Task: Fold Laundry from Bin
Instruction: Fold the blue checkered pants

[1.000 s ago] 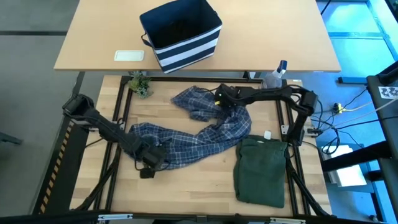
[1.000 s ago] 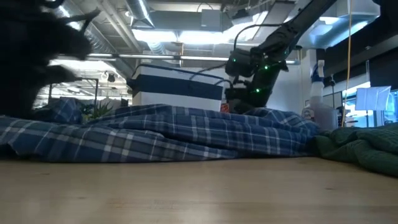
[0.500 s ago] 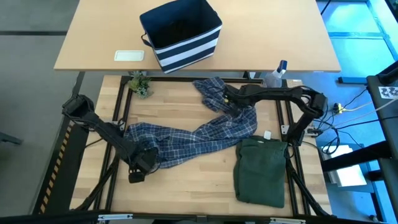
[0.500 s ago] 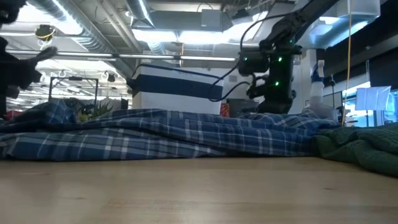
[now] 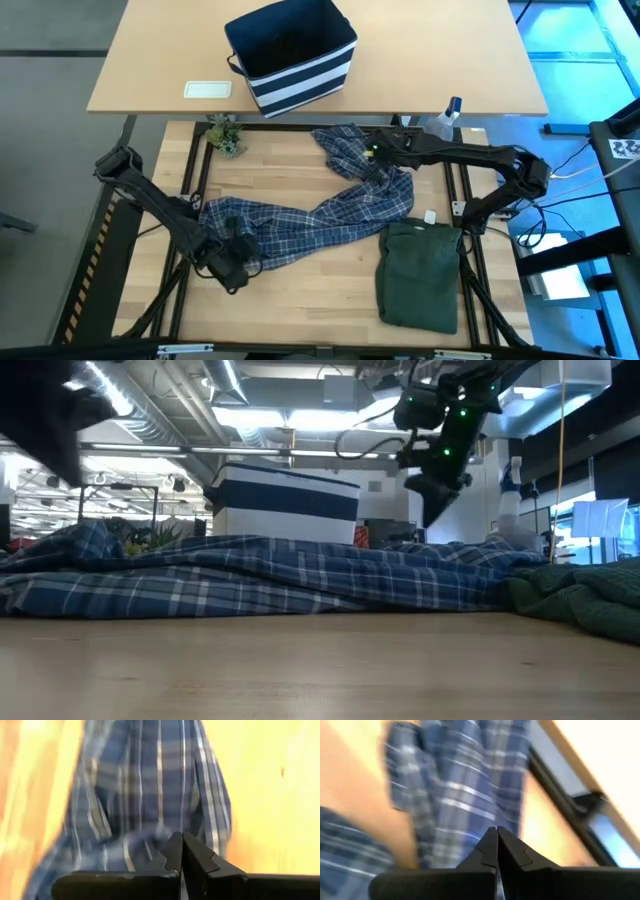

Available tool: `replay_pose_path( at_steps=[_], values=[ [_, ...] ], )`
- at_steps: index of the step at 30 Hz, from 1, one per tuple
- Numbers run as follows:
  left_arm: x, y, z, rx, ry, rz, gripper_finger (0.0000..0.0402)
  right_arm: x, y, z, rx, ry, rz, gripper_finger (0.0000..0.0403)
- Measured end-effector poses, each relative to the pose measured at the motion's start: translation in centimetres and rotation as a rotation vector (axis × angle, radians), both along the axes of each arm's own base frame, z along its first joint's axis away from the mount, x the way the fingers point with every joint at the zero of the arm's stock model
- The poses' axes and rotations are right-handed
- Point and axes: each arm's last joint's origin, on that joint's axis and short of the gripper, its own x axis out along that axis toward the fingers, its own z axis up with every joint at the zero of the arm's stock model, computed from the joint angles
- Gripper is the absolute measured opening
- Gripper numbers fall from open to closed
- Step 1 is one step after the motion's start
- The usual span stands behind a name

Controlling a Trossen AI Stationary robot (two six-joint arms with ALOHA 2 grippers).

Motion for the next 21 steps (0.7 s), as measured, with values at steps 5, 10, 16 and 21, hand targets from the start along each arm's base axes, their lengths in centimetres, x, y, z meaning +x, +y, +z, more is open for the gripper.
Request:
replay_pose_path(
  at_steps=[5, 10, 16, 21],
  values=[
    [2.3, 1.2, -0.9, 0.017, -0.072, -0.040, 0.0000, 1.5, -0.4, -0.7, 0.040, -0.084, 0.072, 0.0001],
    [3.9, 2.8, -2.9, -0.004, -0.048, -0.053, 0.0000, 2.9, -1.0, -2.6, 0.029, -0.064, 0.118, 0.0001],
    [3.8, 4.1, -5.6, -0.082, 0.084, -0.016, 0.0000, 3.7, -1.9, -5.7, 0.065, 0.029, 0.136, 0.0001],
    [2.4, 4.0, -7.5, -0.267, 0.220, 0.025, 0.0000, 2.7, -3.4, -7.8, 0.072, 0.159, 0.049, 0.0001]
  ],
)
